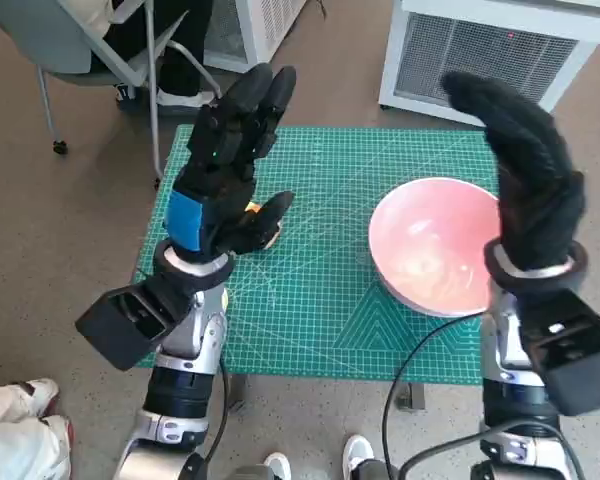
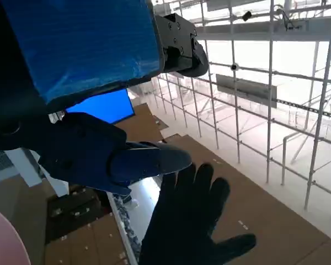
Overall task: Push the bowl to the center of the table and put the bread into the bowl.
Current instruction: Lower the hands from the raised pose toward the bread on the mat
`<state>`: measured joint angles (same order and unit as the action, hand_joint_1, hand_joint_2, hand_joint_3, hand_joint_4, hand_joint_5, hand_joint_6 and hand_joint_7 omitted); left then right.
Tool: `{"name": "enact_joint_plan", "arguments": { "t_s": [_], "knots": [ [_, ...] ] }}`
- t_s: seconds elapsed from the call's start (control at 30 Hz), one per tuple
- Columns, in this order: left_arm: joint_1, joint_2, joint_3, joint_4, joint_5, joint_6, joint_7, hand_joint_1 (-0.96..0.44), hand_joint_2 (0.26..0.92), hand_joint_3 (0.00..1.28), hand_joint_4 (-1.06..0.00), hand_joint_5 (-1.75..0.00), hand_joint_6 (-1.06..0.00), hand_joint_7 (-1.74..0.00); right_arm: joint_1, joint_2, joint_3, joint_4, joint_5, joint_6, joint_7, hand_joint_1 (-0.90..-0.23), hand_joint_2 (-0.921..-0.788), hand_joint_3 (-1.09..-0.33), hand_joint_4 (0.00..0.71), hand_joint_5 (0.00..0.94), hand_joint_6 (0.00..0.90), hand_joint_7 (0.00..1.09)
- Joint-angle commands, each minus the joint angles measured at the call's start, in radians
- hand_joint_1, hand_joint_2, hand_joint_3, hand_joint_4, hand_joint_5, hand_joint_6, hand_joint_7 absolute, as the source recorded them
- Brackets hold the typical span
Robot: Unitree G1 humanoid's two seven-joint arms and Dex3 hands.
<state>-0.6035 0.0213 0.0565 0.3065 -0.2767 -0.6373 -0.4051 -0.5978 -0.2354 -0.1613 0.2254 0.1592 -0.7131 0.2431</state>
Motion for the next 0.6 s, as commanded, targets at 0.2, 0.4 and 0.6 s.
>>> {"name": "enact_joint_plan", "arguments": {
  "t_s": [0.2, 0.4, 0.6],
  "knots": [
    [0.012, 0.007, 0.022, 0.021, -0.003, -0.022, 0.006, -0.51, 0.921, 0.38, -0.23, 0.00, -0.13, -0.44, 0.090, -0.035, -0.151, 0.141, -0.052, -0.093, -0.127, -0.575, -0.921, -0.789, 0.260, 0.000, -0.001, 0.63],
    [0.012, 0.001, 0.035, 0.042, -0.005, -0.029, 0.016, -0.52, 0.921, 0.37, -0.23, 0.00, -0.14, -0.42, 0.107, -0.060, -0.206, 0.301, -0.082, -0.155, -0.197, -0.577, -0.921, -0.796, 0.240, 0.000, -0.001, 0.62],
    [0.017, -0.003, 0.043, 0.045, -0.011, -0.025, 0.023, -0.53, 0.921, 0.36, -0.23, 0.00, -0.17, -0.38, 0.104, -0.078, -0.235, 0.492, -0.068, -0.202, -0.231, -0.567, -0.921, -0.808, 0.233, 0.000, -0.001, 0.60]
  ]
}}
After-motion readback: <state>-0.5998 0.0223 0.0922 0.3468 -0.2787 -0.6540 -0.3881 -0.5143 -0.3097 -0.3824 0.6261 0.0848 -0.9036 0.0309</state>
